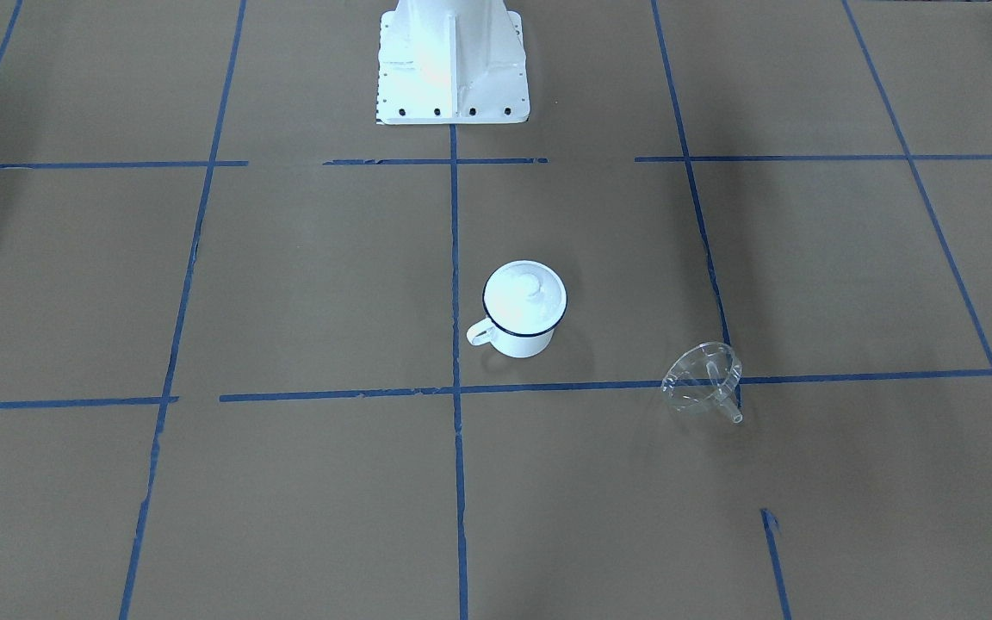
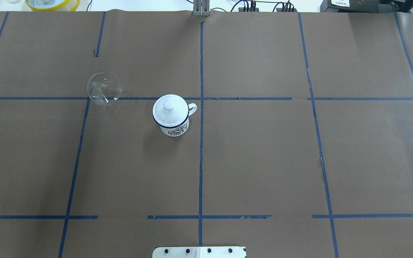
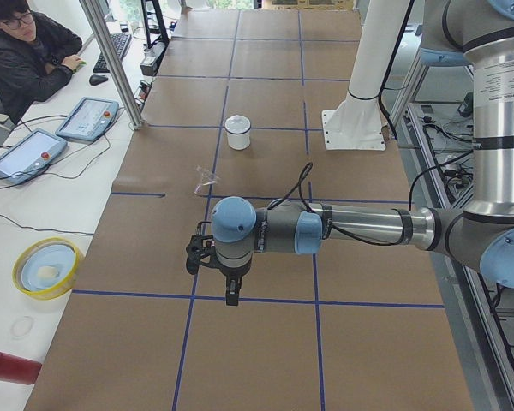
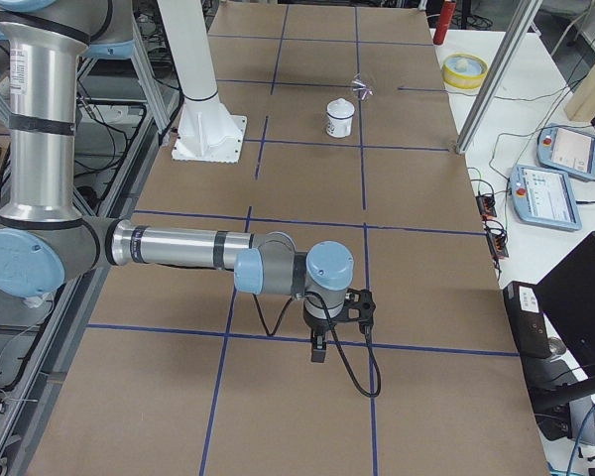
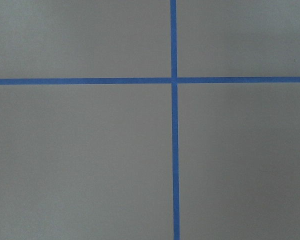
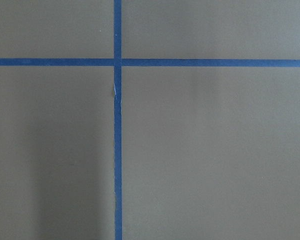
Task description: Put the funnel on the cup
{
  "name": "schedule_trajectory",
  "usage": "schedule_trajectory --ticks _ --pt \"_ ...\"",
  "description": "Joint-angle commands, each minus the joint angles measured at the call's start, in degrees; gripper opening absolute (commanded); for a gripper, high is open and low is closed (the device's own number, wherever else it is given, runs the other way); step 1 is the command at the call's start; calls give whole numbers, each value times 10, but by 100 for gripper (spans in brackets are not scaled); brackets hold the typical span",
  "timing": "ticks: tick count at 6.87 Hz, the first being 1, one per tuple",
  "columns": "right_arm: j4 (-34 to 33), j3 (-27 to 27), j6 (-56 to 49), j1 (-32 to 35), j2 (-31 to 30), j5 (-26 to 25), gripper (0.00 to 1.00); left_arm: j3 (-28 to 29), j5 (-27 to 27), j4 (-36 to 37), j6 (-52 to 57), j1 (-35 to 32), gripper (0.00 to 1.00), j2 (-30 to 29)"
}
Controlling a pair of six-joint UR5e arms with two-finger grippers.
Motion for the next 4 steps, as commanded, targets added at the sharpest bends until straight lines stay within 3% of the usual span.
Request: schedule_trajectory --ticks 1,3,4 --pt "0 0 0 0 0 0 100 -3 -2 0 0 1 100 -7" --pt "0 0 0 0 0 0 100 -11 1 -1 -1 2 100 -11" --pt "0 0 0 0 0 0 100 -16 0 2 -2 5 100 -53"
